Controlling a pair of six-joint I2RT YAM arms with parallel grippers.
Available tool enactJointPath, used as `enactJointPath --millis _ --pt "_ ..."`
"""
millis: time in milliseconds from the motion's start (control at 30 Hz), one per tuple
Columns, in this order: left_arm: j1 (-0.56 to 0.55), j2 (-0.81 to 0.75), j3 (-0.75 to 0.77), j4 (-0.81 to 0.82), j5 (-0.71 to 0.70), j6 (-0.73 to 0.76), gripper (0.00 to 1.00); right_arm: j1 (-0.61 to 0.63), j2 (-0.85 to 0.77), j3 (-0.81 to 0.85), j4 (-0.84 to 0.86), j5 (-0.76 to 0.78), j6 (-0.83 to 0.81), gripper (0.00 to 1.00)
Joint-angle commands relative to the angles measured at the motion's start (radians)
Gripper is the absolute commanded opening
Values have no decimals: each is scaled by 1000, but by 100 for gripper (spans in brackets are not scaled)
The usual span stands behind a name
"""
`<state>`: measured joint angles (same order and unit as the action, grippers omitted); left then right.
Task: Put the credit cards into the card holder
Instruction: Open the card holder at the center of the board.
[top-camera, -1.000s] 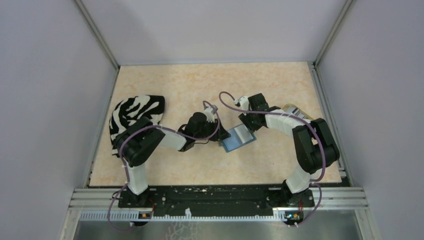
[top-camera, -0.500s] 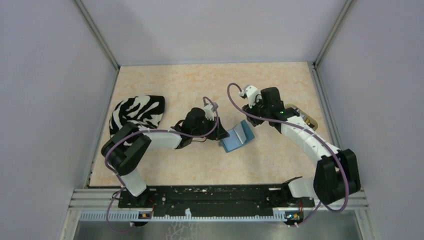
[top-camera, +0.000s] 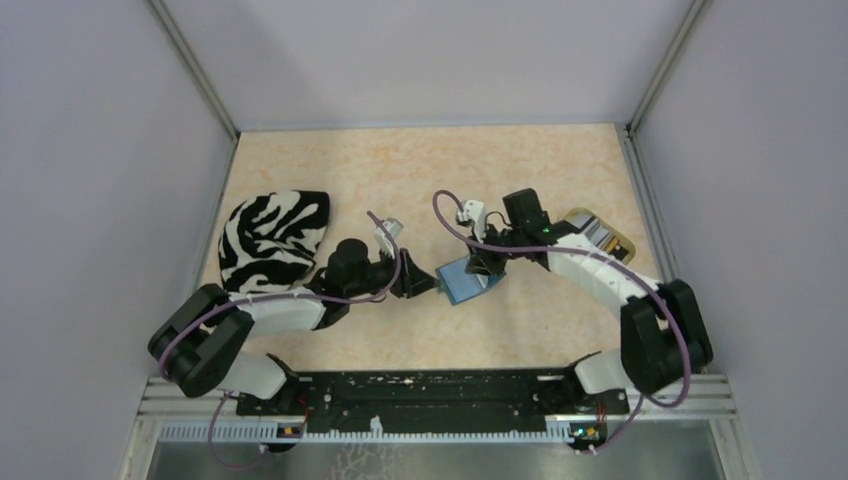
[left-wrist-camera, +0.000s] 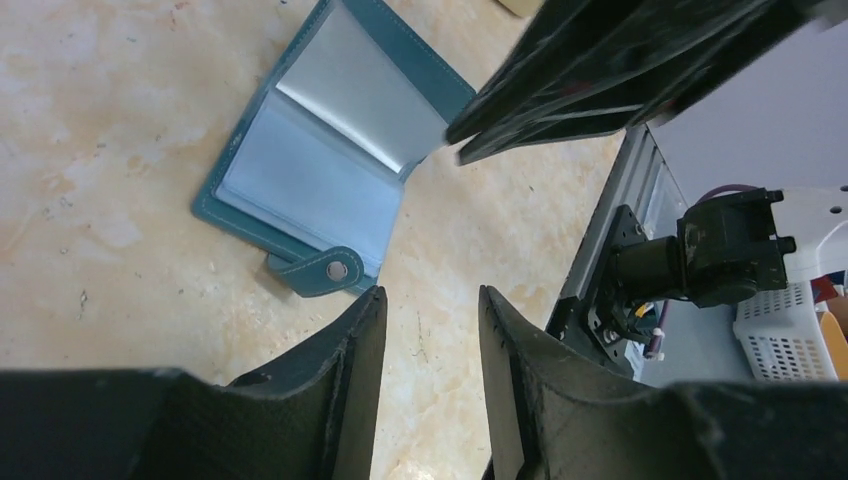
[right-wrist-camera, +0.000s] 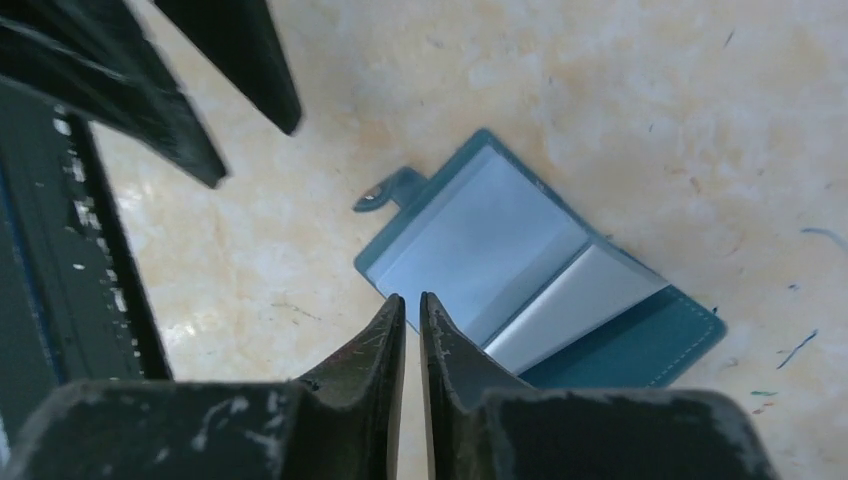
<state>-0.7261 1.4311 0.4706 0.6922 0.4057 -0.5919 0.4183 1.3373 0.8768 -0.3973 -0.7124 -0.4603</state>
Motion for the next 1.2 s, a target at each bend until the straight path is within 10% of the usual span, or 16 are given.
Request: enactJointPath --millis 0,233,567,833,1167 --pt "-8 -49 -21 -33 -84 -62 46 40 149 71 -45 249 17 8" --pt "-160 2 99 -374 -493 -69 60 40 232 94 -42 453 63 4" --pt "-245 239 359 -636 -734 -40 63 39 304 114 -52 503 77 5" --pt "-245 239 341 -589 -617 -42 58 36 311 122 -62 384 95 6" --pt "-230 -114 45 -337 -537 40 71 34 409 155 -60 110 232 7"
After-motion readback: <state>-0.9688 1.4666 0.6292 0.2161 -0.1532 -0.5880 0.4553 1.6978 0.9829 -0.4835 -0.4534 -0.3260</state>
